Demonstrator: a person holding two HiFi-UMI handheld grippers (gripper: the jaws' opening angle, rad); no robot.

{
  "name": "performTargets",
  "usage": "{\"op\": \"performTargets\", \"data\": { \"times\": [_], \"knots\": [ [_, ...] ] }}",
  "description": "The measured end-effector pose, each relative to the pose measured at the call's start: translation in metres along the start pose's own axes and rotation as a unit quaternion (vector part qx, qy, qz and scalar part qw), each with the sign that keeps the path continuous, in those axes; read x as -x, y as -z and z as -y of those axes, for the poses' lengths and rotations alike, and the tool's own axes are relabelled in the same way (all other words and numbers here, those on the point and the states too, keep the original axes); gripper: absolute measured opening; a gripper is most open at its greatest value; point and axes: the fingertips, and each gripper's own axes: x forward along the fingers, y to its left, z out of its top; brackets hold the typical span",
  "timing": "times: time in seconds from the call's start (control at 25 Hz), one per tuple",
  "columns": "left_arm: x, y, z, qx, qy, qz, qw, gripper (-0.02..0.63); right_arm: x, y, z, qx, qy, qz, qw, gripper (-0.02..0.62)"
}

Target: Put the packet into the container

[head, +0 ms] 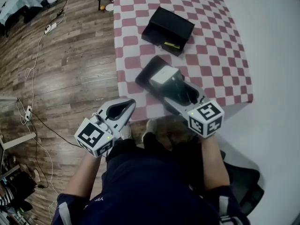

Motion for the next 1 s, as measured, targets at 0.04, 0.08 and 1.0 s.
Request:
{"op": "performTargets", "data": {
  "times": [0.04, 0.08, 1.0],
  "knots": [
    [-0.003, 0.0, 0.0, 0.002, -0.006, 0.0, 1.0, 0.028, -0.003, -0.001, 0.005, 0.005, -0.004, -0.003, 1.0, 0.367],
    [-0.006, 0.0, 0.001, 0.005, -0.011, 0.0, 0.9999, 0.028, -0.006, -0.001, 0.01, 0.01, -0.007, -0.006, 1.0, 0.367],
    [-0.026, 0.025, -0.018, 0.045, -0.072, -0.015, 0.9963, 0.027, -0.11, 0.057, 0.037, 0.097, -0.043, -0.137, 0.985, 0.367]
  ]
}}
